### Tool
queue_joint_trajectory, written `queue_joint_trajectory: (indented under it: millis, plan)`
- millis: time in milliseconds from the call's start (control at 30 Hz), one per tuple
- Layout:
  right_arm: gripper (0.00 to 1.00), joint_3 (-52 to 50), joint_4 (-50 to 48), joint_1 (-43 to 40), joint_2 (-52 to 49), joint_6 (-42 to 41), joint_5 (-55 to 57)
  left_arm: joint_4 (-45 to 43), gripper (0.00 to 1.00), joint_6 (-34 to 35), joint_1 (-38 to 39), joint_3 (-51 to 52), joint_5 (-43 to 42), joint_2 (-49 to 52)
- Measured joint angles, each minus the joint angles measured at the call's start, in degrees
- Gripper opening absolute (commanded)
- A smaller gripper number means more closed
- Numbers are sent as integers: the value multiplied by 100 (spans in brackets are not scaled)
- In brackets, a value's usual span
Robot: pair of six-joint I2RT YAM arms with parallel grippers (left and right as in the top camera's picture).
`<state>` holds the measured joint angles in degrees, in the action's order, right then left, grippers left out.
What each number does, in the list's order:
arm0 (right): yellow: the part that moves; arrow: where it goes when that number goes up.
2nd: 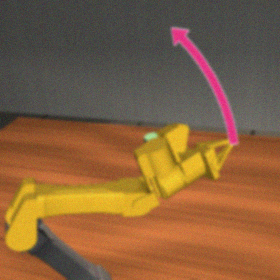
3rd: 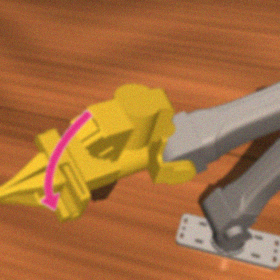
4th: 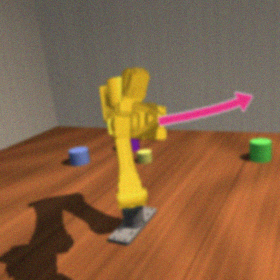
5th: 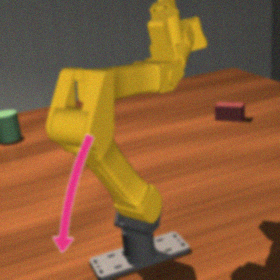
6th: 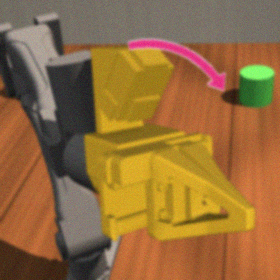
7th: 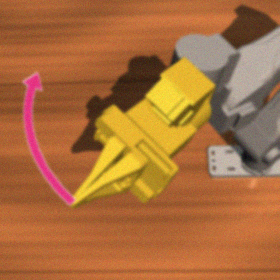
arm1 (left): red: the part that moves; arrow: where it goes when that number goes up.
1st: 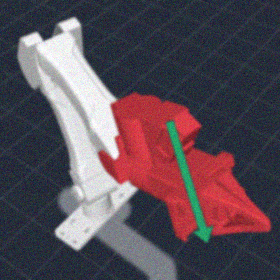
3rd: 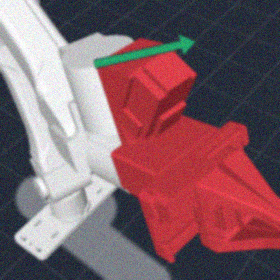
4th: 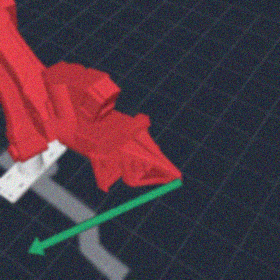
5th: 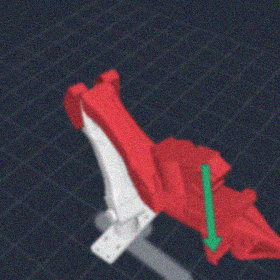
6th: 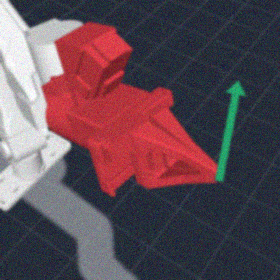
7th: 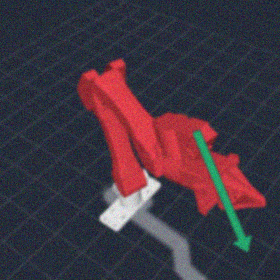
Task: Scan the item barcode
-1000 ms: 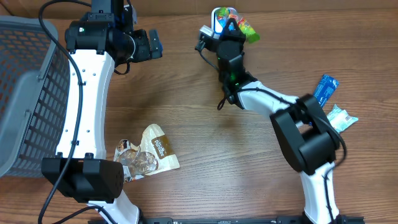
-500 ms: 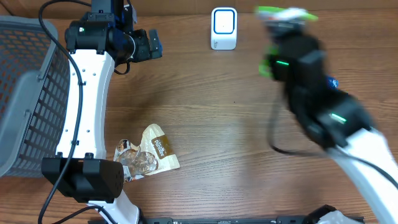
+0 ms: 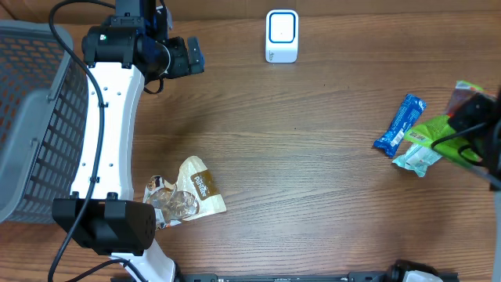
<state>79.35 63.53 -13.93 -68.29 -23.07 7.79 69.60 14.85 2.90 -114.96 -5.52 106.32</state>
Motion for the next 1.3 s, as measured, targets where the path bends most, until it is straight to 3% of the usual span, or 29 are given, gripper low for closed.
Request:
queue_joint_trajectory:
  millis: [333,567,867,1033,1300]
  plan:
    - [4,-225,-273,-1471,-1674,682,-2382,2,100,0,0,0,2,0]
    - [45,-251,-450,-1576,-2796,789,-2806,0,100,0,0,0,0,0]
    - [67,94,-177,-1521,-2824,1034,-3508,0,100,0,0,0,2,0]
    - [71,693,-26,-931,-2457,1202,-3956,2,100,0,0,0,0,0]
    - [73,599,-474,1296,-2208,1366,-4481,2,100,0,0,0,2,0]
